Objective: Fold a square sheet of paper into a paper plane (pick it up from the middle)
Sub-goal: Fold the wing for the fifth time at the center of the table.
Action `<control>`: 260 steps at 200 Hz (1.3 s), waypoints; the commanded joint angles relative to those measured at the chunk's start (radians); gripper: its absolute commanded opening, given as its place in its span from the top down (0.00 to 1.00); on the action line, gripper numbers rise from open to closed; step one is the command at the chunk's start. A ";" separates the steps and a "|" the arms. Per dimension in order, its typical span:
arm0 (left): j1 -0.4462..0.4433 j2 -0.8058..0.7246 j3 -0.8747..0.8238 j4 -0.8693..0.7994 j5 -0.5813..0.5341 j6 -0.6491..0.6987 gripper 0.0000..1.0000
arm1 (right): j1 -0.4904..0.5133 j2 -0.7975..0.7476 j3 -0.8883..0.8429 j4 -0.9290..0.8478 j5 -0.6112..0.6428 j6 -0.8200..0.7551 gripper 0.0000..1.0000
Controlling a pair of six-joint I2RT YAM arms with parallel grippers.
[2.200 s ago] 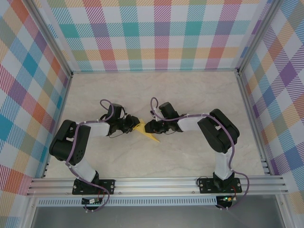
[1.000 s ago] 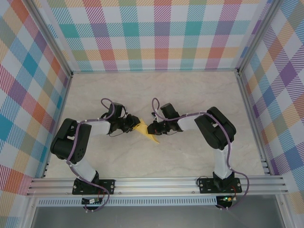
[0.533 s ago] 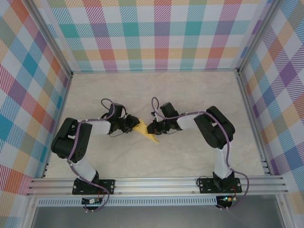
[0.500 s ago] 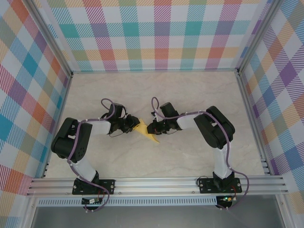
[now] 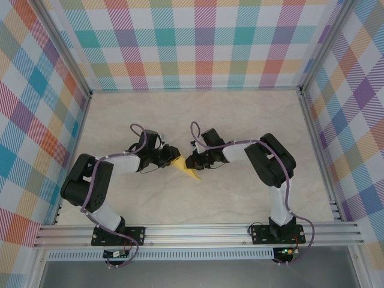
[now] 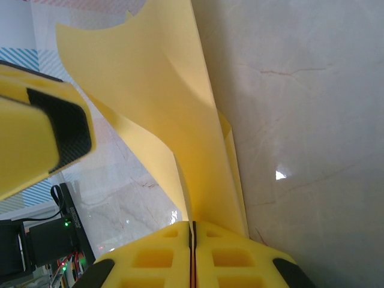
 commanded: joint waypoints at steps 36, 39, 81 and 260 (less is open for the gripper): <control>-0.016 0.029 -0.009 -0.017 -0.010 0.034 0.78 | -0.001 0.048 0.019 -0.065 0.016 -0.022 0.93; -0.016 0.031 -0.009 -0.020 -0.011 0.036 0.78 | -0.003 0.048 0.020 -0.067 0.015 -0.022 0.93; -0.016 0.052 -0.009 -0.025 -0.028 0.047 0.78 | -0.002 0.054 0.028 -0.071 0.009 -0.023 0.92; -0.016 0.111 0.019 -0.064 -0.068 0.073 0.80 | -0.002 0.045 0.051 -0.094 -0.023 -0.031 0.88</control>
